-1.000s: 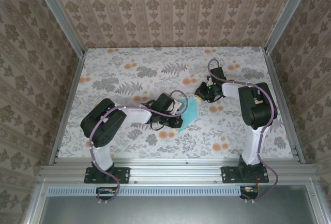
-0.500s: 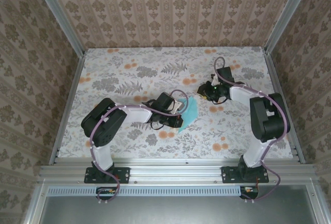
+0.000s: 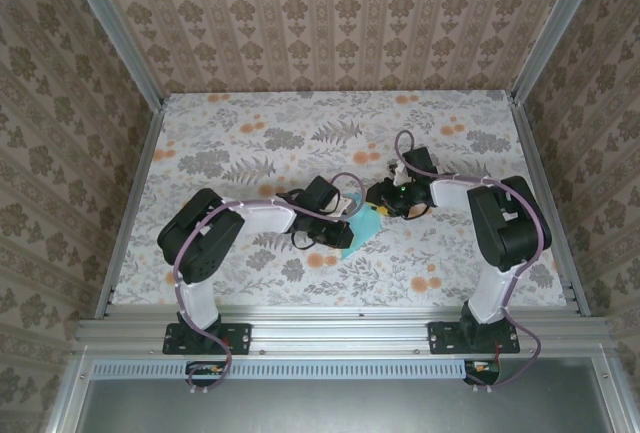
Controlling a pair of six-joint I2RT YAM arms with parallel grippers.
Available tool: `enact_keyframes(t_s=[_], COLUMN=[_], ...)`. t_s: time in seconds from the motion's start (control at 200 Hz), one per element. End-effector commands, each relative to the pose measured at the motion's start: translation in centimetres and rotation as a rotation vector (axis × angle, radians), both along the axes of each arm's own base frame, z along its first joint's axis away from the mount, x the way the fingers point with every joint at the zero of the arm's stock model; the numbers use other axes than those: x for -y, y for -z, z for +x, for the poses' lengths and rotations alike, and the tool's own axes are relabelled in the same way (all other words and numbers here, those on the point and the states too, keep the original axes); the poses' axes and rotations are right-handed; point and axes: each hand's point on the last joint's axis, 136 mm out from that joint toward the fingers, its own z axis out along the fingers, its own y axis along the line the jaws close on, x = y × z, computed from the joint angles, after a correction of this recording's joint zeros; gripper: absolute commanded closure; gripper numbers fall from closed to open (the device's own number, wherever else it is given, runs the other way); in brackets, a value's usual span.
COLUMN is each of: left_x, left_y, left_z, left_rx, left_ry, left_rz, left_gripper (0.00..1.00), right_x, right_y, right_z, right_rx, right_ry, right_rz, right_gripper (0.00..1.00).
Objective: Fold a paper plane with a square sheet of paper (pick it up from the middle)
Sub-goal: Turn over the paper at the center of the table.
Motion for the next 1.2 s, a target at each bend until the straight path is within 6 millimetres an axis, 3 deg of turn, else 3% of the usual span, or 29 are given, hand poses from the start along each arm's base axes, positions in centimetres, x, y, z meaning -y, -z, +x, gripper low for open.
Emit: enact_keyframes(t_s=[0.0, 0.445, 0.925, 1.195], left_x=[-0.5, -1.1, -1.9, -2.4], left_y=[-1.0, -2.7, -1.3, -1.7], left_z=[0.2, 3.0, 4.6, 5.1], left_rx=[-0.014, 0.016, -0.024, -0.021], left_ry=[-0.017, -0.059, -0.081, -0.091], left_rz=[0.025, -0.016, -0.029, -0.040], left_gripper=[0.85, 0.81, 0.83, 0.78], right_x=[-0.9, -2.2, -5.2, -6.3], right_y=[0.2, -0.3, -0.6, 0.2], right_z=[0.6, 1.1, -0.7, -1.7], right_rx=[0.013, 0.048, 0.033, 0.021], right_ry=[-0.029, -0.043, -0.105, -0.123], right_rz=[0.020, 0.064, 0.097, 0.097], right_gripper=[0.62, 0.62, 0.64, 0.68])
